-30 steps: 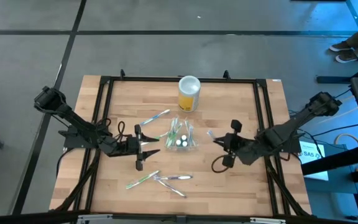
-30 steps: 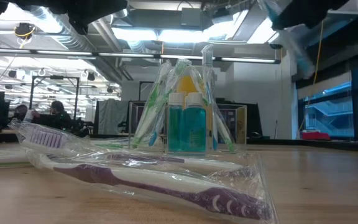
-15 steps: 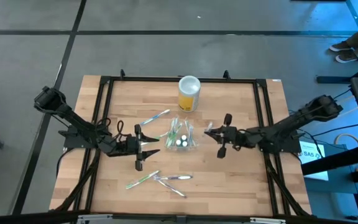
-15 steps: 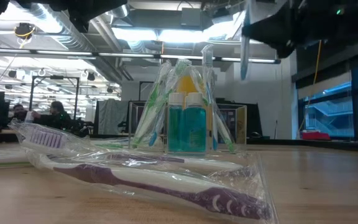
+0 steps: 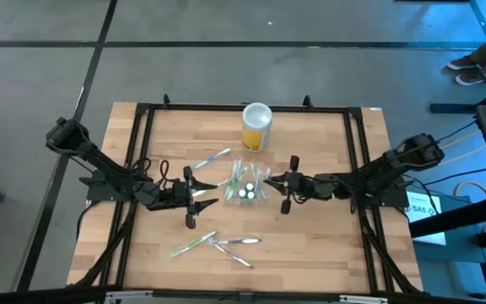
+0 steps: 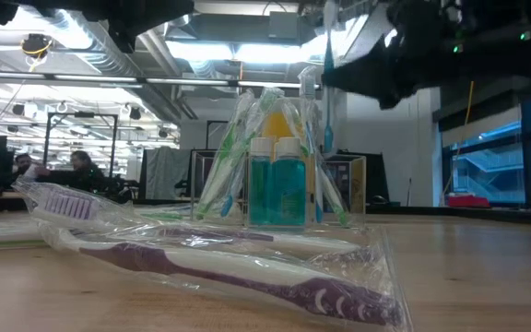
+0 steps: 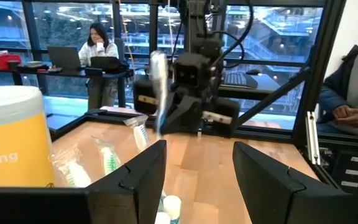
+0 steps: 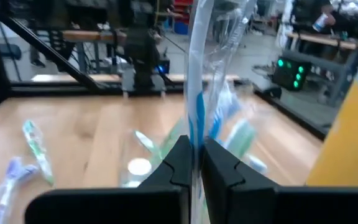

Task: Pick & Place toothbrushing station
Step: Put the blue toothbrush into the transparent organizer

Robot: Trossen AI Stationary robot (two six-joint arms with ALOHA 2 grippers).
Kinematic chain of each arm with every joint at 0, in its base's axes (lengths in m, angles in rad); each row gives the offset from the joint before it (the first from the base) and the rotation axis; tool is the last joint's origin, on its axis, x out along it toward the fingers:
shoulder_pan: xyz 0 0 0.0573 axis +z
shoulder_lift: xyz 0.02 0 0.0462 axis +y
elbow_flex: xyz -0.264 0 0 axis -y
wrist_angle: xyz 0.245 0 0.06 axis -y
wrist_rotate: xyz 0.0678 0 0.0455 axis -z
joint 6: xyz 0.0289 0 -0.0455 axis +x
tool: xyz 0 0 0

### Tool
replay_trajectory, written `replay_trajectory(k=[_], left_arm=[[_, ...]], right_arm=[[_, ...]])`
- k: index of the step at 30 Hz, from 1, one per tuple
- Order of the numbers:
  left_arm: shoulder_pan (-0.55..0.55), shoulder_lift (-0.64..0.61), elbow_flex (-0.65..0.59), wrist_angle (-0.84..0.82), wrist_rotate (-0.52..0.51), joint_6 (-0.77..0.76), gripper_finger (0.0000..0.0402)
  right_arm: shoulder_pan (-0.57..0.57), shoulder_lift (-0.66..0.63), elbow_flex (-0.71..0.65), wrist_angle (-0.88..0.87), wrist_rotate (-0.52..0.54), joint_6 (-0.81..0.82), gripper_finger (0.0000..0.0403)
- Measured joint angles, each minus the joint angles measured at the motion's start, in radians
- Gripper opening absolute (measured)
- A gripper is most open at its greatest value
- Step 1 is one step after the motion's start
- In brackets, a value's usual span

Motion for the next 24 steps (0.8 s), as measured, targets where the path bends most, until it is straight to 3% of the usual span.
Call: replay_trajectory(k=[15,24], left_arm=[[0.0,0.0,0.0,-0.001,0.021,0.006,0.0182],[0.0,0.0,0.0,-0.002,0.022,0.008,0.0182]], right_arm=[[-0.004,0.074,0.0,-0.034,0.028,0.185,0.0015],[0.011,0.074,0.0,-0.159,0.059,0.285,0.0015]])
